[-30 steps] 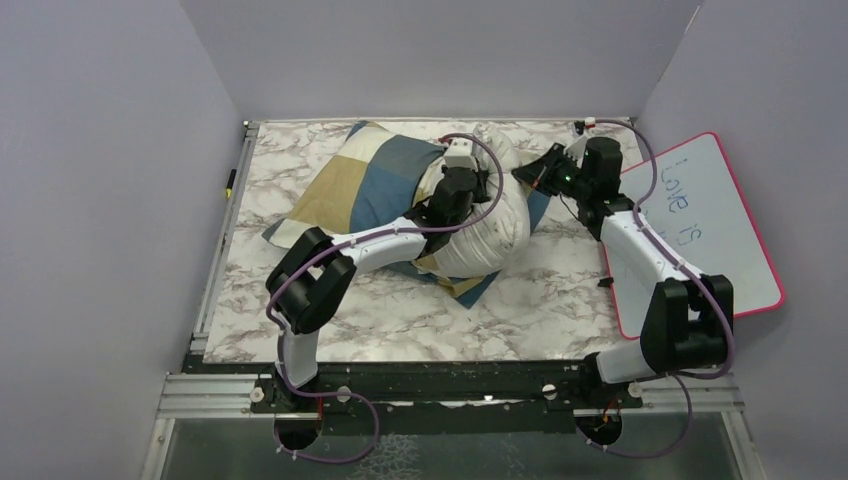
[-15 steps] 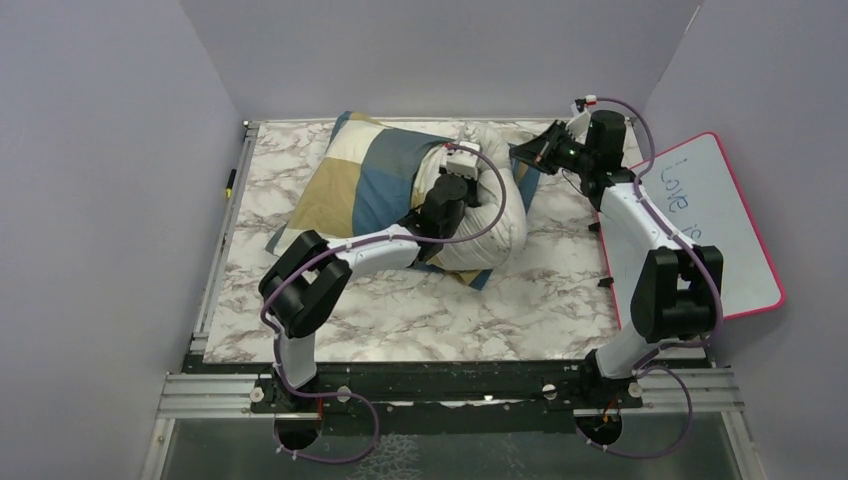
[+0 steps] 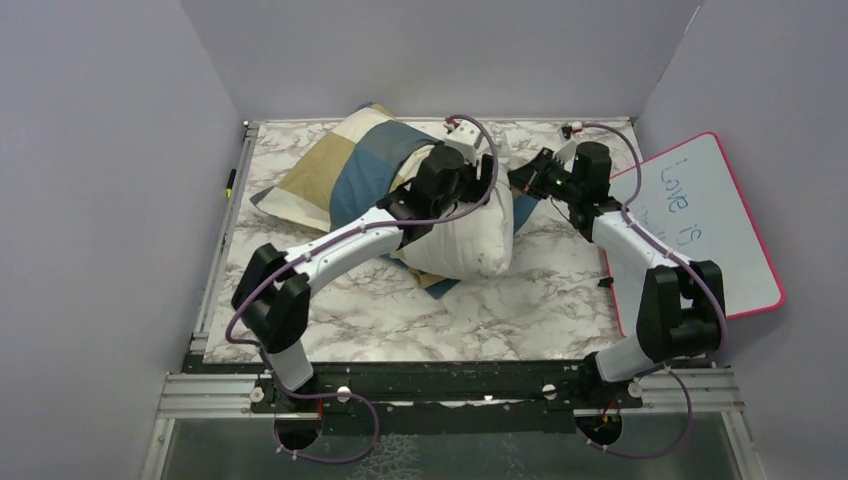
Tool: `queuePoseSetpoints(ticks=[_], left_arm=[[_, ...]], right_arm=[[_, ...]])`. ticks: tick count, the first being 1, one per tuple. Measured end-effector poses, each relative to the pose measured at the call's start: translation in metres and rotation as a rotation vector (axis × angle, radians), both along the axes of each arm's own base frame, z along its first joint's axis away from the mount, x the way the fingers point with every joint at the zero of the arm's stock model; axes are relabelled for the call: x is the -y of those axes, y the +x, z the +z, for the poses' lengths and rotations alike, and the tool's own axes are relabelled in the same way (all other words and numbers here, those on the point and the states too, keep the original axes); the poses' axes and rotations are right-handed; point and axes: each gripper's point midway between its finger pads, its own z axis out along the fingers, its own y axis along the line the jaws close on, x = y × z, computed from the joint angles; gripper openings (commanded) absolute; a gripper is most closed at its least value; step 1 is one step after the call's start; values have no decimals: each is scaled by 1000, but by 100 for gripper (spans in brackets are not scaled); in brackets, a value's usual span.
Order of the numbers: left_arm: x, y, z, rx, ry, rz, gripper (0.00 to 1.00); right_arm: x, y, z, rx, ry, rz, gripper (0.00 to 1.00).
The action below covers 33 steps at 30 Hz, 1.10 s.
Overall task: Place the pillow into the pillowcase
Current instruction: Stuff the pillow into the pillowcase.
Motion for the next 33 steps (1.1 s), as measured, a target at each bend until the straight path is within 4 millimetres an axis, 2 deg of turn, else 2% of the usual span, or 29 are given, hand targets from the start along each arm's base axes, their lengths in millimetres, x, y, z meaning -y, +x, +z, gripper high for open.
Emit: queuePoseSetpoints(ticks=[5, 8, 13, 15, 20, 21, 22, 23, 26, 27, 30, 33], left_arm=[[-23, -17, 54, -73, -219, 8, 87], [-33, -21, 72, -117, -340, 40, 88], [-30, -18, 68, -181, -399, 71, 90], [-25, -15, 64, -198, -390, 77, 98], [-5, 8, 47, -239, -333, 106, 98], [0, 13, 40, -250, -318, 113, 96], [6, 19, 32, -261, -304, 119, 87], [10, 24, 22, -270, -290, 128, 73], [19, 37, -20, -306, -224, 153, 16], [20, 41, -36, -319, -203, 165, 3], [20, 43, -65, -330, -144, 180, 0], [19, 31, -72, -253, -50, 169, 0]], right_arm=[[-9, -14, -1, 29, 8, 25, 0], [-10, -19, 0, 46, 10, 27, 0], [-9, -23, -3, 44, 7, 22, 0], [-11, -23, -4, 48, -1, 27, 0], [-19, -24, -7, 70, -45, 29, 0], [-21, -24, -7, 77, -57, 32, 0], [-23, -24, -8, 84, -68, 35, 0], [-25, -23, -9, 87, -79, 36, 0], [-25, -20, -22, 63, -125, 30, 0], [-22, -20, -30, 41, -143, 20, 0], [-13, -20, -48, -14, -196, -14, 0], [1, -17, -53, -60, -194, -50, 0]])
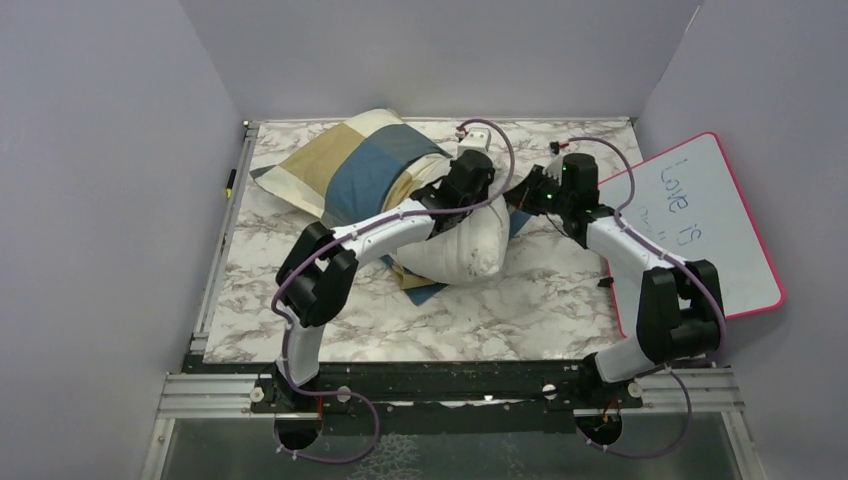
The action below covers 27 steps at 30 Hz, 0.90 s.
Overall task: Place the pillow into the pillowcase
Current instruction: Stuff the pillow into the pillowcase.
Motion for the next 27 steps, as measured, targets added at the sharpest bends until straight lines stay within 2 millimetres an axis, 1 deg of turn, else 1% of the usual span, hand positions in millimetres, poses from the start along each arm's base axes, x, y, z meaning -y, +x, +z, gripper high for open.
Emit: queuePoseSetpoints(ticks=[3, 5, 7, 10, 13, 17, 19, 20, 24, 25, 27], left_arm=[[-9, -15, 0, 109, 148, -8, 0], [-12, -23, -2, 173, 243, -13, 0], [-13, -27, -6, 204, 303, -17, 0], [-18, -22, -11, 236, 378, -22, 0], [-16, -17, -16, 253, 403, -39, 0], [-7, -14, -12, 291, 386, -68, 0], [0, -12, -9, 314, 365, -87, 0], [4, -11, -7, 325, 351, -100, 0], [4, -12, -12, 344, 326, -138, 0], [4, -13, -12, 355, 323, -153, 0], [2, -13, -11, 370, 319, -169, 0]], right_arm=[[22, 13, 8, -48, 98, -25, 0], [30, 20, 17, -69, 160, -24, 0], [26, 17, 26, -70, 205, 7, 0], [18, 11, 40, -59, 257, 49, 0], [19, 5, 52, -19, 255, 56, 0], [24, 0, 74, 65, 229, 61, 0], [29, 1, 79, 88, 219, 48, 0], [31, 2, 79, 91, 215, 40, 0], [35, 8, 77, 79, 206, 13, 0], [34, 12, 78, 73, 206, 11, 0], [33, 28, 79, 55, 210, 10, 0]])
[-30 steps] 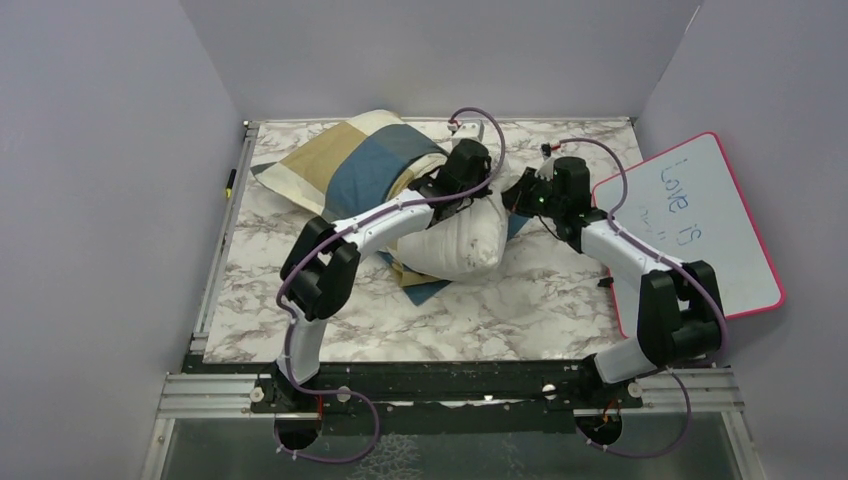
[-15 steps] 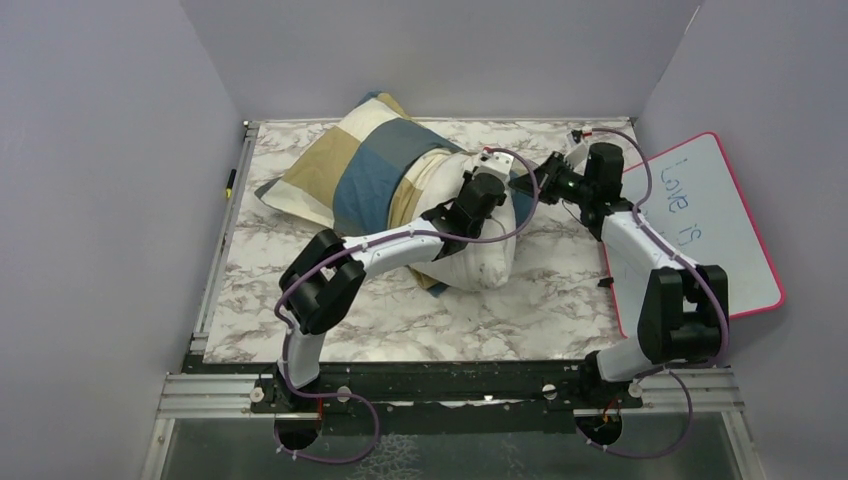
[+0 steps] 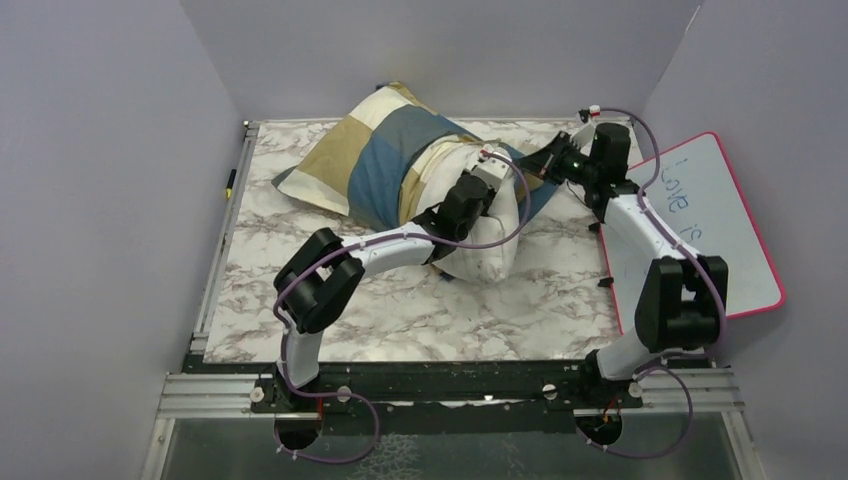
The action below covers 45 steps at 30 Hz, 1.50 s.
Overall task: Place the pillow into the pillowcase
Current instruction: Stuff the pillow into the pillowcase.
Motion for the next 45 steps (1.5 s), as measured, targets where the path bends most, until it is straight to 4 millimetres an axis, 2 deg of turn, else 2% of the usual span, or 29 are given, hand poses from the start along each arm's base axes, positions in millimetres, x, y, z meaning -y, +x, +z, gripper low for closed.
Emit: queuePoseSetpoints(ticks=[3, 4, 6, 8, 10, 14, 18, 22, 25, 28, 30, 34, 37, 38, 40, 41, 43, 45], left_arm=[[-10, -1, 8, 31, 3, -40, 0], [-12, -2, 8, 35, 10, -50, 3], [-14, -3, 12, 35, 27, -62, 23], [-13, 0, 19, 18, 47, -61, 42], [-12, -1, 25, -29, 74, -63, 53], [-13, -13, 39, -124, 75, -70, 62], [-20, -26, 59, -195, 21, -55, 66], [-29, -38, 87, -250, -108, -35, 83], [-34, -48, 111, -271, -216, -30, 84], [-41, -60, 127, -288, -318, -20, 85], [-44, -66, 131, -301, -368, -9, 87], [-46, -69, 134, -328, -453, 28, 98], [-48, -59, 128, -322, -461, 84, 97], [-46, -53, 125, -317, -455, 102, 81], [-40, -40, 114, -309, -429, 133, 35], [-35, -28, 100, -308, -394, 160, 24], [-28, -9, 79, -284, -331, 205, 15], [-25, 7, 47, -272, -255, 246, 13]], right_arm=[[-3, 22, 0, -30, 15, 5, 0], [-5, 28, 0, -39, 19, 16, 0], [-13, 31, 0, -40, 20, 43, 0], [-25, 26, -2, -36, 16, 69, 0], [-37, 16, -6, -20, 13, 89, 0], [-46, -2, -12, 11, -9, 79, 0], [-51, -11, -8, 49, -25, 77, 0], [-55, -14, 2, 80, -24, 82, 0], [-56, -13, 9, 110, -18, 83, 0], [-56, -15, 9, 121, -16, 84, 0], [-56, -15, 7, 120, -16, 84, 0], [-57, -16, 7, 123, -14, 88, 0], [-62, -18, 8, 129, -13, 99, 0], [-65, -19, 9, 132, -13, 106, 0], [-72, -22, 9, 140, -16, 124, 0], [-75, -24, 9, 146, -23, 134, 0], [-70, -21, 0, 137, -66, 109, 0], [-63, -19, -11, 112, -106, 89, 0]])
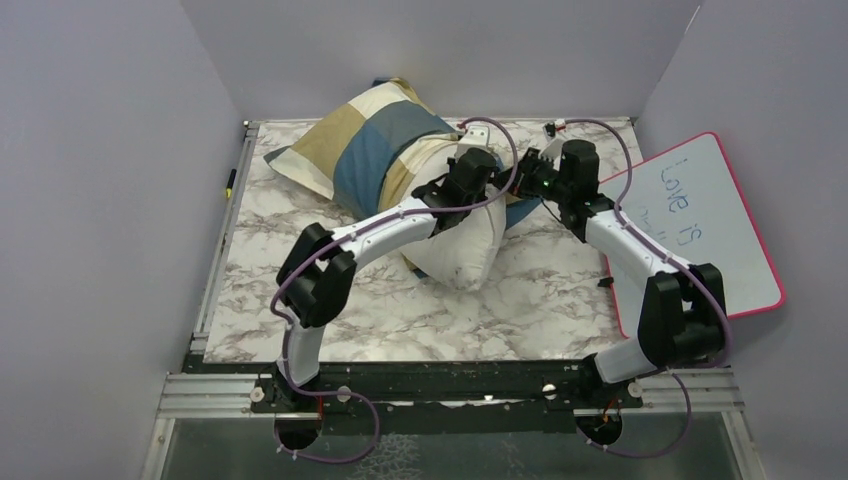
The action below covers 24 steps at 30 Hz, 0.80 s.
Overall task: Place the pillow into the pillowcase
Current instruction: Stuff the pillow into the pillowcase.
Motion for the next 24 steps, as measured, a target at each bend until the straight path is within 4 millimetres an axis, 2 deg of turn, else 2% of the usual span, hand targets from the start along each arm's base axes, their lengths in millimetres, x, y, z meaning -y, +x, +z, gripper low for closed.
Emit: queuePoseSetpoints(ticks=[3, 6, 8, 11, 19, 24], left_arm=[[-1, 10, -43, -10, 106, 12, 11], [-3, 9, -68, -9, 149, -7, 5], [-4, 7, -72, 9, 142, -24, 1], [-7, 6, -76, 36, 128, -49, 0], [-5, 23, -72, 81, 85, -100, 0], [5, 33, -71, 94, 66, -131, 0]], right_arm=[[7, -2, -17, -37, -69, -24, 0], [21, -3, -28, -81, -100, -65, 0], [31, 0, -28, -97, -88, -92, 0], [40, 4, -26, -122, -50, -120, 0], [24, 3, 4, -30, 37, -19, 0], [18, -1, 12, 52, 19, 61, 0]])
